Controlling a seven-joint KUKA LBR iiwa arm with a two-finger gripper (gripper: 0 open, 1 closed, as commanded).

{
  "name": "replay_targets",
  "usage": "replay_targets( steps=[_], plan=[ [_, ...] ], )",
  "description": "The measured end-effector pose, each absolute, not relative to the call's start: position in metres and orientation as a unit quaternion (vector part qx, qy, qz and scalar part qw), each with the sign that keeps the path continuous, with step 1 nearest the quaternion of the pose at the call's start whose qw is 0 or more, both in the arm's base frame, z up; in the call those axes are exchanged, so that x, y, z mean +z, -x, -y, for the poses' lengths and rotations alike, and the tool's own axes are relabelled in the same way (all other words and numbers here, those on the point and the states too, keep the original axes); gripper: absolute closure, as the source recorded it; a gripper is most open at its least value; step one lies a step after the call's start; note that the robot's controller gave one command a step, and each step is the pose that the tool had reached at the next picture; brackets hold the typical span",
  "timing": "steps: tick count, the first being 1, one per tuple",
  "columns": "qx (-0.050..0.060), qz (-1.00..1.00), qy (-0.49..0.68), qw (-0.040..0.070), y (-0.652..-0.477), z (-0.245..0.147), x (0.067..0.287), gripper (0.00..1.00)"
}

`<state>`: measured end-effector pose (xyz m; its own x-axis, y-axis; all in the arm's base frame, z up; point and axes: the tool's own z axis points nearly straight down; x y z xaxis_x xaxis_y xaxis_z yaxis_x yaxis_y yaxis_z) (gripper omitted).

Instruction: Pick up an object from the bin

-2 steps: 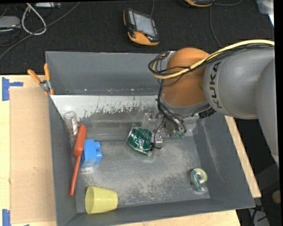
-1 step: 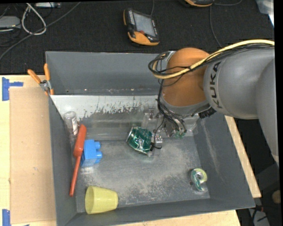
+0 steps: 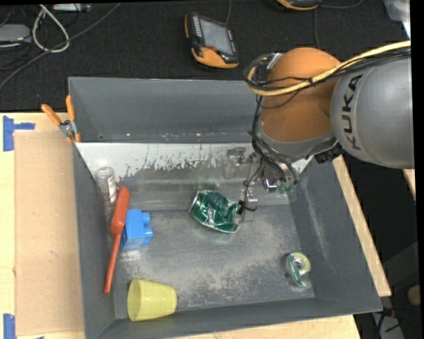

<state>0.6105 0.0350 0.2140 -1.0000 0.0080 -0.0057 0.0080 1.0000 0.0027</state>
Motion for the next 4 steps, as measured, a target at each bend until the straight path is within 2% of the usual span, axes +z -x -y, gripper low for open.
replay_targets(
  steps=[1,2,3,4],
  plan=[
    [0.001,-1.0,-0.003,-0.002,-0.602,-0.035,0.208,0.0],
    [0.002,-0.992,0.128,-0.003,-0.576,-0.015,0.161,0.0],
    [0.001,-0.994,-0.11,-0.001,-0.584,-0.038,0.155,0.0],
    [0.001,-0.995,0.098,0.001,-0.578,-0.005,0.257,1.0]
  ],
)
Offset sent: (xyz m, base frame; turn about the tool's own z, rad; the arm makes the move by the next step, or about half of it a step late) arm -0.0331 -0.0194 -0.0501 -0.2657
